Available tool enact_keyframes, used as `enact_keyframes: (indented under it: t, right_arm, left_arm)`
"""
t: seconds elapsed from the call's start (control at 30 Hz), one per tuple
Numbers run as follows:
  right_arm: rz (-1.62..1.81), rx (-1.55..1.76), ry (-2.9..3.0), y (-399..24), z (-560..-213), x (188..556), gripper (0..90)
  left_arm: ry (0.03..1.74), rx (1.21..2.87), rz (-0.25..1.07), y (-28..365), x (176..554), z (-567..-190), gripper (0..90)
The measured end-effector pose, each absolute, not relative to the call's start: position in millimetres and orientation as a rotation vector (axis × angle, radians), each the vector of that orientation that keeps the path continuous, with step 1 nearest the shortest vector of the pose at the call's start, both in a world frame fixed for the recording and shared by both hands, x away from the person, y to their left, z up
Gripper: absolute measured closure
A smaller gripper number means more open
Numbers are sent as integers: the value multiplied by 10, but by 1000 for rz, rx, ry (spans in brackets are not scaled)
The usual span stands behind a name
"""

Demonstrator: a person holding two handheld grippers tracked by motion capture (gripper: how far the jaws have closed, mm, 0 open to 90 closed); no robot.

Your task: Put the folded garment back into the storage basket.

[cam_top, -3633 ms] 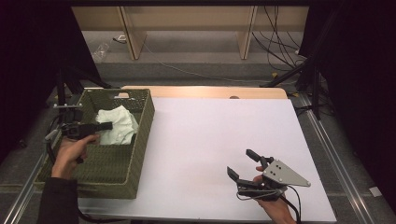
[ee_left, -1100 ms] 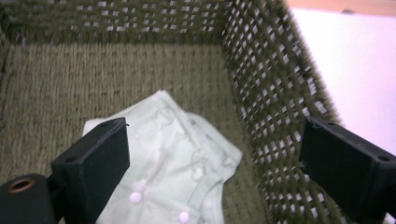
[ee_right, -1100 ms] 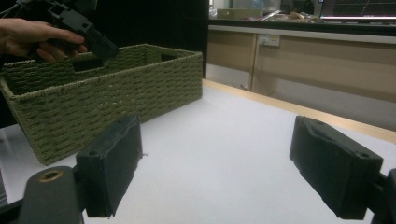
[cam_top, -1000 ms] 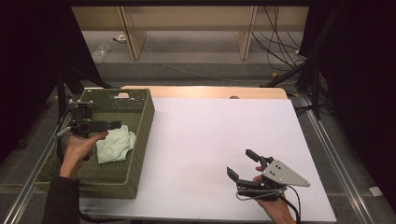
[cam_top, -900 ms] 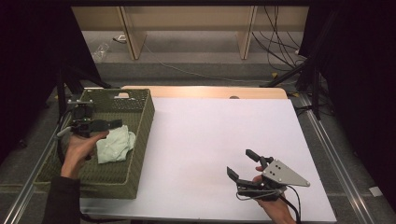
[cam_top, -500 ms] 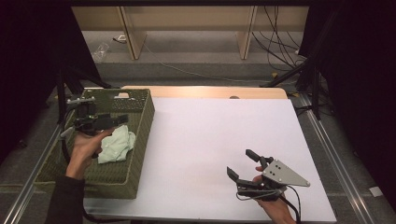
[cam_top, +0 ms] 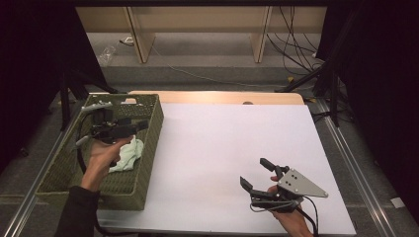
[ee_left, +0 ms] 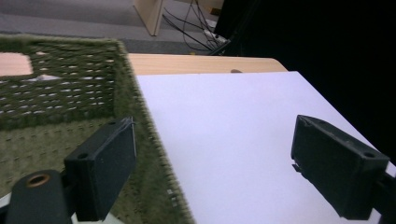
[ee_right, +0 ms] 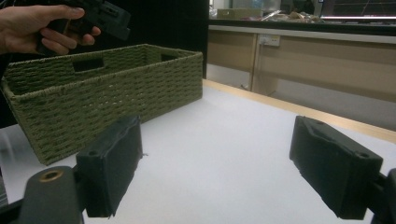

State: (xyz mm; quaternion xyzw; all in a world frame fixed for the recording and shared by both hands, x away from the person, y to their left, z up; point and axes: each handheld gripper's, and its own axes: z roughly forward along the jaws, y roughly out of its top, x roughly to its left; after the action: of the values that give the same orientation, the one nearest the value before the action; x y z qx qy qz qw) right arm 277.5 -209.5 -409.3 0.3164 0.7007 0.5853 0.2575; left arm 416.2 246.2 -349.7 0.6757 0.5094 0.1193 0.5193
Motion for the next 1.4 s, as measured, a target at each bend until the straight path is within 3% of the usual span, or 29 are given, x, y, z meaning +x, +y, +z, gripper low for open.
enact_keyframes:
  t: [1.4]
  right_arm:
    - [1585, 863, 1900, -2103, -4092, 2774, 180]
  left_arm:
    - [955, 1597, 300, 1698, 3845, -3529, 137]
